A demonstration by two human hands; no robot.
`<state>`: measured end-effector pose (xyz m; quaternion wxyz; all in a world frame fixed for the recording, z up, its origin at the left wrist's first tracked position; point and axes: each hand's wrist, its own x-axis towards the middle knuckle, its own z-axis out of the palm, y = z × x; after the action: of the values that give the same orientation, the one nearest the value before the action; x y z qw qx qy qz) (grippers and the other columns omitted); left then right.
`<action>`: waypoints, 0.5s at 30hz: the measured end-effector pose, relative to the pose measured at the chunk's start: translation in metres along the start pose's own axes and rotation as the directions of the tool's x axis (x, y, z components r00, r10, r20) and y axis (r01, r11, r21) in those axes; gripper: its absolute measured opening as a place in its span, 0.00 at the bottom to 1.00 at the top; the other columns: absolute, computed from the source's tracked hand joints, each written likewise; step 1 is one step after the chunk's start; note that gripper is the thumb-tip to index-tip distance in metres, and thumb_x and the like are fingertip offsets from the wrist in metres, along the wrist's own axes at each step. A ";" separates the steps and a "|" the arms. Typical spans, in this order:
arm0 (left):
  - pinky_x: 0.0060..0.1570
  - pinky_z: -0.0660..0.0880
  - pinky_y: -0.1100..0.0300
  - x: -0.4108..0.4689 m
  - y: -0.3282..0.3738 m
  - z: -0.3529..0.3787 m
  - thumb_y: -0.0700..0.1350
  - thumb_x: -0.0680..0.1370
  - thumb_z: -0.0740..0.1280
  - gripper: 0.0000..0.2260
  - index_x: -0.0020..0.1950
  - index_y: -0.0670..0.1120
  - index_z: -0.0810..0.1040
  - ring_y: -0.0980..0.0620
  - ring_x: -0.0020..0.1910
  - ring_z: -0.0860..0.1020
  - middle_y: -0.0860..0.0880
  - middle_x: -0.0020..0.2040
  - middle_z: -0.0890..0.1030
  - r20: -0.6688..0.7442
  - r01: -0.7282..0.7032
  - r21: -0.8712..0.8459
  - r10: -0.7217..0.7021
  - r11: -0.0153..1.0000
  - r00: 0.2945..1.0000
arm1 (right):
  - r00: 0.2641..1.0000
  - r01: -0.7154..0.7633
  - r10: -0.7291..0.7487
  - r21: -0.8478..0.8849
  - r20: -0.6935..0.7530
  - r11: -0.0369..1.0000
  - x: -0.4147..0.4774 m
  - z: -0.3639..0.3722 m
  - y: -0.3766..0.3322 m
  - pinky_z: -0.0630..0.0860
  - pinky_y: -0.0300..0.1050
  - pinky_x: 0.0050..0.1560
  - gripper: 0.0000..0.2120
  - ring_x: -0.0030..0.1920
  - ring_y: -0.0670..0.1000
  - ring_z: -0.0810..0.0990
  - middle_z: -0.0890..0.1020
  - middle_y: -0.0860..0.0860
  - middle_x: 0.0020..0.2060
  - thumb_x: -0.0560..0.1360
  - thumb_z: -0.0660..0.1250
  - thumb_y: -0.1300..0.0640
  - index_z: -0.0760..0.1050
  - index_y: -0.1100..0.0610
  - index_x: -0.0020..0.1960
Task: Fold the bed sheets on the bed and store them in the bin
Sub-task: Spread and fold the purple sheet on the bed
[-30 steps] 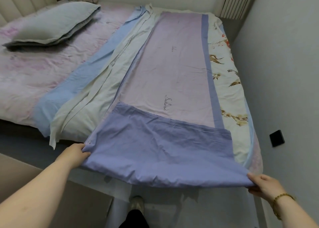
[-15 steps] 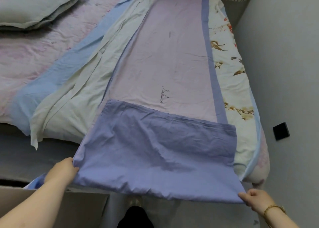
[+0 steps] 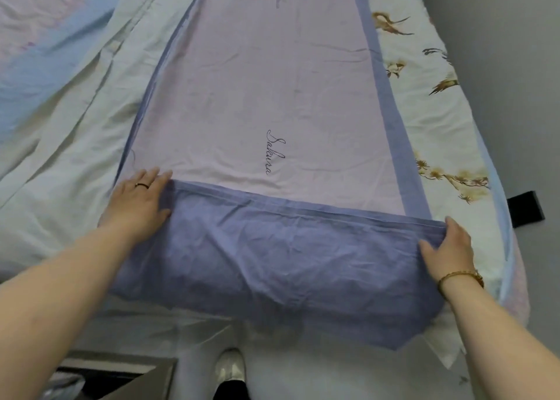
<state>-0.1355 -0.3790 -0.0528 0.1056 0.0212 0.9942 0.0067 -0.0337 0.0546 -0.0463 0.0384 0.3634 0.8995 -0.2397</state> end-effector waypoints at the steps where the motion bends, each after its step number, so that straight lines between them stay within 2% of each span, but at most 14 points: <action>1: 0.71 0.51 0.53 0.009 0.000 -0.003 0.48 0.75 0.67 0.33 0.76 0.47 0.55 0.44 0.75 0.56 0.45 0.76 0.58 0.038 0.000 0.030 -0.002 1.000 0.999 | 0.999 -0.051 0.051 0.035 0.003 0.998 0.007 0.001 -0.003 0.58 0.54 0.70 0.31 0.70 0.63 0.61 0.62 0.63 0.71 0.75 0.65 0.61 0.56 0.63 0.73; 2: 0.71 0.51 0.54 0.018 0.000 -0.007 0.49 0.74 0.68 0.33 0.75 0.48 0.56 0.45 0.74 0.57 0.45 0.75 0.61 0.080 0.006 0.029 -0.009 1.000 0.997 | 0.996 -0.093 0.093 0.062 0.011 0.994 0.012 0.002 -0.005 0.58 0.55 0.70 0.31 0.70 0.63 0.61 0.62 0.63 0.71 0.75 0.65 0.60 0.56 0.63 0.73; 4: 0.66 0.57 0.56 0.028 -0.003 -0.014 0.51 0.73 0.69 0.29 0.71 0.48 0.64 0.44 0.69 0.66 0.43 0.68 0.71 0.154 0.018 0.001 -0.018 1.000 0.988 | 0.989 -0.143 0.137 0.140 0.051 0.980 0.019 0.002 -0.005 0.61 0.53 0.68 0.29 0.68 0.63 0.65 0.66 0.63 0.69 0.75 0.65 0.61 0.59 0.64 0.72; 7: 0.54 0.64 0.58 0.031 -0.010 -0.021 0.54 0.72 0.70 0.12 0.51 0.51 0.76 0.43 0.58 0.75 0.43 0.54 0.80 0.195 0.025 0.016 -0.028 1.000 0.980 | 0.983 -0.169 0.152 0.177 0.106 0.969 0.024 -0.003 -0.002 0.67 0.50 0.57 0.20 0.57 0.60 0.72 0.74 0.64 0.62 0.74 0.66 0.63 0.69 0.68 0.64; 8: 0.49 0.65 0.57 0.028 -0.013 -0.023 0.53 0.72 0.70 0.09 0.43 0.50 0.76 0.43 0.55 0.76 0.43 0.49 0.80 0.209 0.047 -0.029 -0.040 0.998 0.977 | 0.983 -0.162 0.143 0.170 0.117 0.972 0.025 -0.004 -0.001 0.67 0.48 0.52 0.18 0.52 0.58 0.72 0.75 0.64 0.60 0.74 0.66 0.63 0.71 0.69 0.61; 10: 0.41 0.66 0.57 0.022 -0.025 -0.025 0.49 0.70 0.73 0.09 0.34 0.48 0.75 0.41 0.47 0.76 0.42 0.41 0.79 0.263 0.135 -0.200 -0.080 0.970 0.962 | 0.984 -0.139 0.117 0.170 0.132 0.976 0.025 -0.009 -0.002 0.64 0.45 0.47 0.15 0.48 0.54 0.69 0.76 0.65 0.57 0.74 0.66 0.62 0.73 0.69 0.58; 12: 0.38 0.68 0.55 0.014 -0.039 -0.028 0.44 0.69 0.75 0.09 0.32 0.46 0.77 0.41 0.43 0.76 0.44 0.35 0.79 0.289 0.205 -0.348 -0.103 0.915 0.952 | 0.991 -0.093 0.074 0.180 0.109 0.979 0.023 -0.015 -0.003 0.63 0.45 0.47 0.13 0.48 0.54 0.69 0.77 0.65 0.56 0.74 0.65 0.64 0.73 0.69 0.57; 15: 0.39 0.68 0.53 0.006 -0.054 -0.036 0.39 0.66 0.76 0.10 0.28 0.47 0.79 0.46 0.37 0.76 0.52 0.27 0.79 0.318 0.257 -0.417 -0.124 0.872 0.940 | 0.999 0.031 -0.037 0.164 0.034 0.986 0.015 -0.027 -0.005 0.68 0.43 0.45 0.12 0.48 0.53 0.70 0.78 0.64 0.53 0.74 0.65 0.66 0.74 0.69 0.56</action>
<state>-0.1507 -0.4335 -0.0200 0.2480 -0.1023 0.9368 0.2245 -0.0455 0.0730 -0.0244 0.0211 0.3453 0.8819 -0.3202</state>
